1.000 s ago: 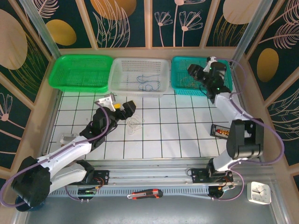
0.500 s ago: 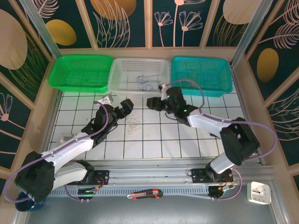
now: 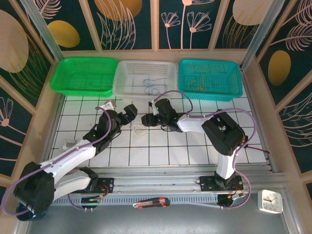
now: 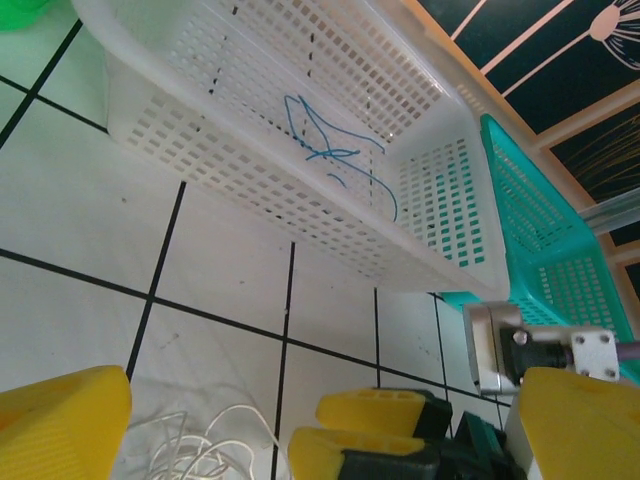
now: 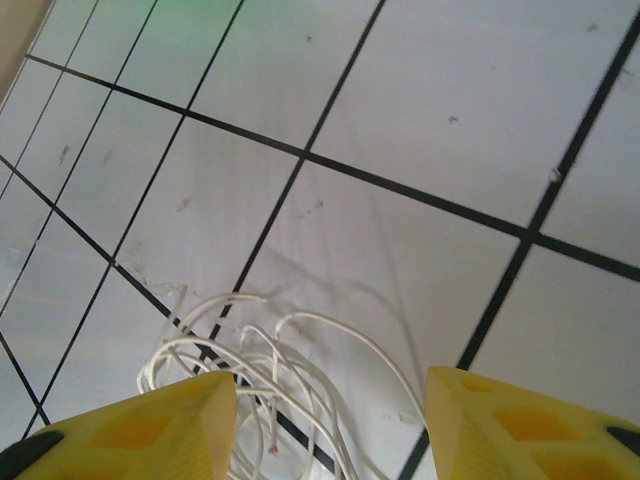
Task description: Untangle the cables
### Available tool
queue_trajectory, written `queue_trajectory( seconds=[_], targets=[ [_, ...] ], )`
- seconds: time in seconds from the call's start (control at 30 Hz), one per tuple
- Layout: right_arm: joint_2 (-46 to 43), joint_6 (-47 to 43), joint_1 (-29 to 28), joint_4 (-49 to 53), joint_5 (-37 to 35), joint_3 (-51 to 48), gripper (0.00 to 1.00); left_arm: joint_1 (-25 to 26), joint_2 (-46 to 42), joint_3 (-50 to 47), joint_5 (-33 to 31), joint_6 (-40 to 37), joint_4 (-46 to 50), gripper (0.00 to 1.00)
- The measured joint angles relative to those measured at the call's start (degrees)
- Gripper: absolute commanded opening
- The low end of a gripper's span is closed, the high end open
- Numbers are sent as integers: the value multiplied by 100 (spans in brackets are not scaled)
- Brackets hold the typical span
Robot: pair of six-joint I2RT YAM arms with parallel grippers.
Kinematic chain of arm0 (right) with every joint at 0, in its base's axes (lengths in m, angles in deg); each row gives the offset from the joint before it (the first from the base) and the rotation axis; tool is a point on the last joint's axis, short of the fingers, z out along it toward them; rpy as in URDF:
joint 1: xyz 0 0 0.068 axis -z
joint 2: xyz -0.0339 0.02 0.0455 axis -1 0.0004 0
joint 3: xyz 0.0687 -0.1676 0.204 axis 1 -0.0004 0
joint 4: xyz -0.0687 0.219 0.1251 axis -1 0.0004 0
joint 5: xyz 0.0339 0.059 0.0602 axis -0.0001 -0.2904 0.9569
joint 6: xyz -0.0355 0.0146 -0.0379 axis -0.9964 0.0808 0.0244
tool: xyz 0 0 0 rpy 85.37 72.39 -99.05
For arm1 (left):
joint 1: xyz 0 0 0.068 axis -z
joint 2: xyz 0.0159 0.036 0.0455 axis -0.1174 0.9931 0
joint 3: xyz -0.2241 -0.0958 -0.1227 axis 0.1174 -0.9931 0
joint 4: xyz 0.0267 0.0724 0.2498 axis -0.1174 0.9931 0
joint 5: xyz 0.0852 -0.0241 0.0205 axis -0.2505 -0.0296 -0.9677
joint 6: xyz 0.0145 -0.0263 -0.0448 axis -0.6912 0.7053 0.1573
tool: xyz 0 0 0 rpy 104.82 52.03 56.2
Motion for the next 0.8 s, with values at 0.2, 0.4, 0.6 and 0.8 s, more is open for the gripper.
queue_trajectory(
  seconds=[0.2,0.4,0.6,0.8],
  targets=[
    [192,-33,-164,-4,140,105,52,0,-26,-63,4,-22,0,99],
    [393,-79,-264,4,289,122,17,0,-15,-63,42,-22,0,99],
    [391,-199,-258,0,452,81,0,0,31,-63,98,-22,0,99],
    [-146,-181,-258,2,487,-540,0,0,179,-63,195,-92,0,99]
  ],
)
